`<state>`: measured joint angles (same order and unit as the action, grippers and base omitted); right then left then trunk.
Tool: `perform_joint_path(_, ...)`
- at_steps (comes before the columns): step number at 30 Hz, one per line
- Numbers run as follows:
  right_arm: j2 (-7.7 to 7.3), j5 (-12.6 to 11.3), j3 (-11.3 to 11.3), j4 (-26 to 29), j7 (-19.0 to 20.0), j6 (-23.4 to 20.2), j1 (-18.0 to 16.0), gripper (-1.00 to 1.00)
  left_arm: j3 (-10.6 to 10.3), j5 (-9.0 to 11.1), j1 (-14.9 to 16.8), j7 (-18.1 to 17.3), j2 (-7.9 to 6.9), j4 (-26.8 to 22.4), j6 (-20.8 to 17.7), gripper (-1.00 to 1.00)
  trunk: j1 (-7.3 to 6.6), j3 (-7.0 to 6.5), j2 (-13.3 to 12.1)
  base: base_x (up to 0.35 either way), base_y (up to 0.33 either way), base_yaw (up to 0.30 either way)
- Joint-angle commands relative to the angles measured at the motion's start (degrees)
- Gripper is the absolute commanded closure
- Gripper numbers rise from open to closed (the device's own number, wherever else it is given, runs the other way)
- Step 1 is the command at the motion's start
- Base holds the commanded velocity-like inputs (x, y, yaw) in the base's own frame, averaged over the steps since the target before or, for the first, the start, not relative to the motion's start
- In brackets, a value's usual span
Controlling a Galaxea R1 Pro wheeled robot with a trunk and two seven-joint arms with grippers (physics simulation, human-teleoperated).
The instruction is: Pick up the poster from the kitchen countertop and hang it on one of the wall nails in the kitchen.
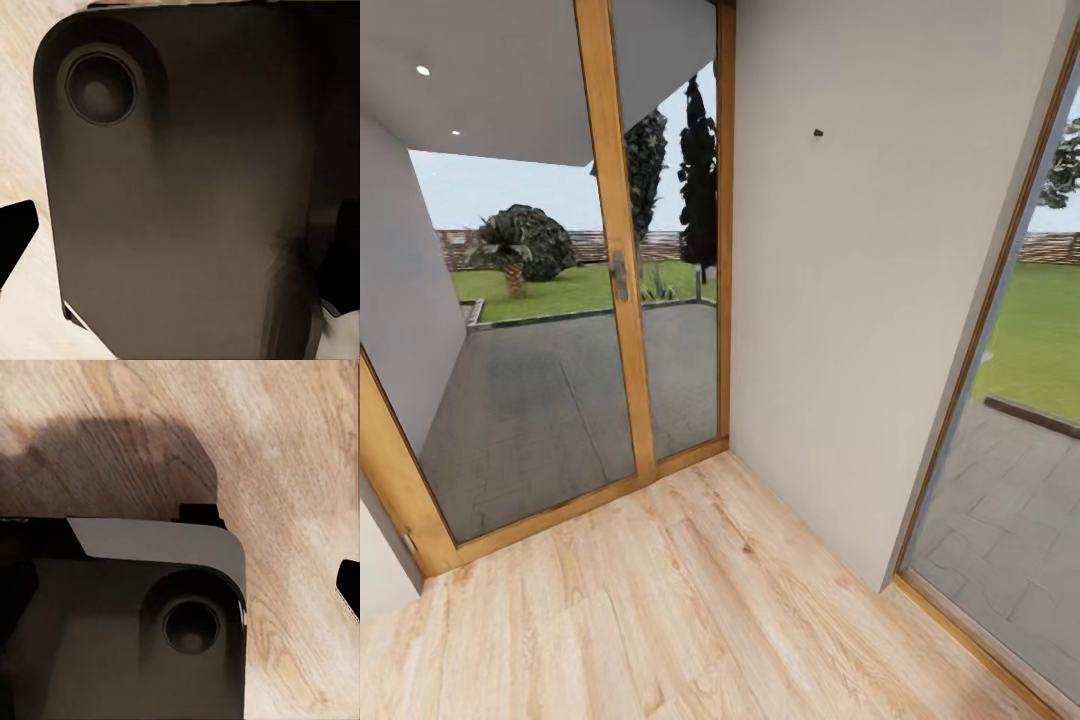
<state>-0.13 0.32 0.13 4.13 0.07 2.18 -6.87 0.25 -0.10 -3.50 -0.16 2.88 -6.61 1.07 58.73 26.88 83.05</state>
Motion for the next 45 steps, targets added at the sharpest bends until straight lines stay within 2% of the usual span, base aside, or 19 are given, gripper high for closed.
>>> perform_joint_path(1,-0.01,0.03,0.01,-0.06,0.01,0.19,-0.23,-1.0,0.03,-0.01,-0.03,-0.02,0.01,-0.42,0.07,-1.0,0.0,0.05,0.03,0.0,0.0,0.0)
perform_joint_path(3,-0.06,-0.03,0.02,-0.71,0.02,-0.45,0.44,-1.0,-0.21,0.01,0.43,-0.02,0.16,0.24,0.07,-1.0,0.0,0.05,0.03,0.0,0.0,0.0)
perform_joint_path(8,-1.27,-0.63,-0.29,0.91,-0.01,1.18,1.96,-1.0,-0.24,-0.18,0.68,0.18,0.74,-1.41,1.68,-1.0,0.0,0.05,0.03,0.0,0.0,0.0)
perform_joint_path(14,-2.52,-0.8,-0.46,2.84,-0.11,3.1,2.18,-1.0,-0.25,-0.24,0.76,0.2,0.89,-3.35,3.61,-1.0,0.0,0.05,0.03,0.0,0.0,0.0)
perform_joint_path(15,-2.64,-0.81,-0.48,15.02,-0.12,11.62,2.2,-1.0,-0.25,-0.24,0.76,0.21,0.9,-23.64,4.88,-1.0,0.0,0.05,0.03,0.0,0.0,0.0)
perform_joint_path(21,-3.05,-0.83,-0.6,19.65,-0.22,12.42,2.21,-1.0,-0.07,-0.25,0.77,0.24,0.71,-31.59,5.12,-1.0,0.0,0.05,0.03,0.0,0.0,0.0)
perform_joint_path(28,-3.04,-0.79,-0.49,20.36,-0.23,12.63,2.28,-1.0,0.37,-0.21,0.77,0.25,0.24,-33.25,5.16,-1.0,0.0,0.05,0.03,0.0,0.0,0.0)
perform_joint_path(45,-2.95,-0.6,-0.29,19.56,-0.25,12.61,2.56,-1.0,0.53,-0.15,0.77,0.25,0.11,-33.35,5.17,-1.0,0.0,0.05,0.03,0.0,0.0,0.0)
